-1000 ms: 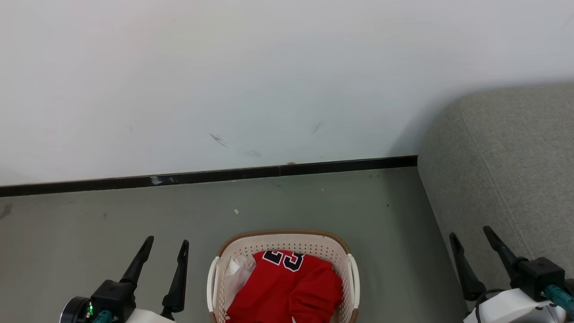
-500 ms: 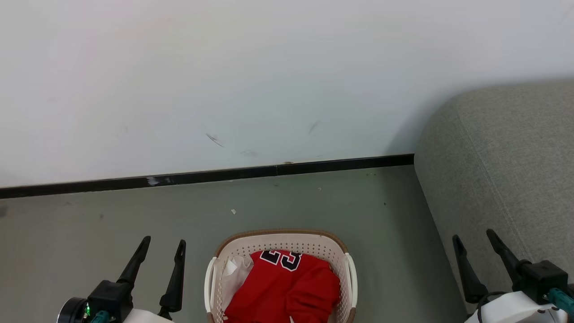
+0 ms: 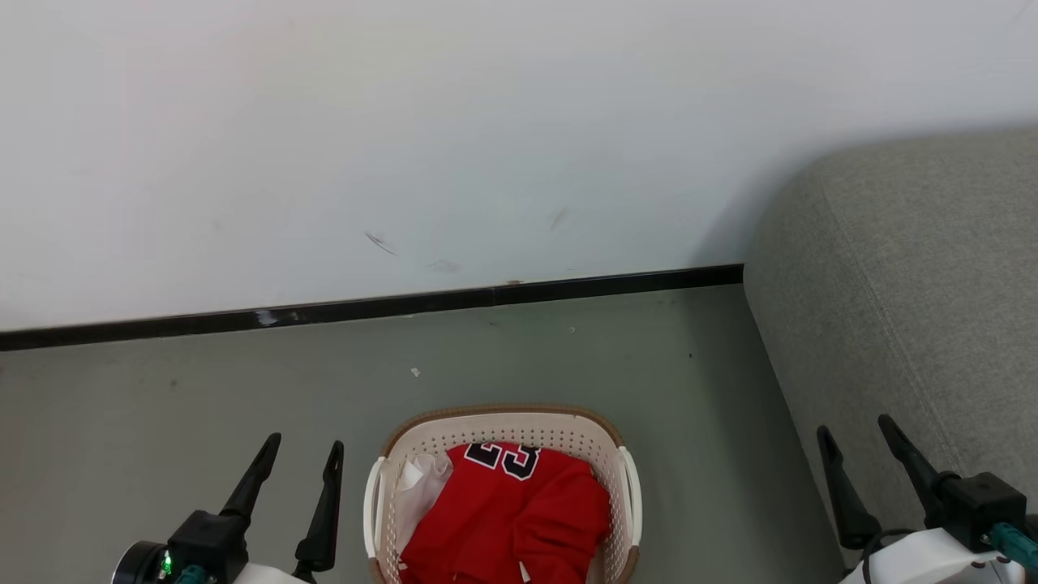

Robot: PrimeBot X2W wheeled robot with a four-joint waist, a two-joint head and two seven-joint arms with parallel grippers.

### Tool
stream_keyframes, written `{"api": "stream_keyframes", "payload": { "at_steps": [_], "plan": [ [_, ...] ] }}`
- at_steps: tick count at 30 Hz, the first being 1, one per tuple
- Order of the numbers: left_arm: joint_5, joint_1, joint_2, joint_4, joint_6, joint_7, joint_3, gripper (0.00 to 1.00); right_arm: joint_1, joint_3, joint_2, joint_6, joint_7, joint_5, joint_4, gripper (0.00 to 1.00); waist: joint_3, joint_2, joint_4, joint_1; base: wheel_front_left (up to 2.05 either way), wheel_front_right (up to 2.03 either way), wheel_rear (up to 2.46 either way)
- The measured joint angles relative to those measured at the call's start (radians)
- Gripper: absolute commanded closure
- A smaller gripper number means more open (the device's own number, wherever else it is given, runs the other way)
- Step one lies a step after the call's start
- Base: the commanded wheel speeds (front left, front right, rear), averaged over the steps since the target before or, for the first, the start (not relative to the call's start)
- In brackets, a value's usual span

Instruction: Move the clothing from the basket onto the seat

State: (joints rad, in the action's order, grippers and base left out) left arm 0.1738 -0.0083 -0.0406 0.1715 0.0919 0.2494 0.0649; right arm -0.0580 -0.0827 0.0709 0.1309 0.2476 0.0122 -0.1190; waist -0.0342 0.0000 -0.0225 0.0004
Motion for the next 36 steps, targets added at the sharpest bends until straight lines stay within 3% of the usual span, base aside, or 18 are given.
{"api": "stream_keyframes", "payload": {
  "at_steps": [18, 36],
  "plan": [
    [-0.007, -0.001, 0.000, 0.020, 0.012, 0.000, 0.047, 0.00, -0.010, 0.018, 0.000, 0.000, 0.000, 0.009, 0.024, 0.00, -0.082, 0.0000, -0.015, -0.0001, 0.00, 0.00, 0.00],
    [-0.047, -0.117, 0.001, 0.051, 0.026, 0.000, 0.114, 0.00, 0.085, 0.054, 0.002, 0.000, 0.000, 0.009, 0.054, 0.00, -0.249, 0.0000, -0.033, -0.0001, 0.00, 0.00, 0.00]
  ]
}}
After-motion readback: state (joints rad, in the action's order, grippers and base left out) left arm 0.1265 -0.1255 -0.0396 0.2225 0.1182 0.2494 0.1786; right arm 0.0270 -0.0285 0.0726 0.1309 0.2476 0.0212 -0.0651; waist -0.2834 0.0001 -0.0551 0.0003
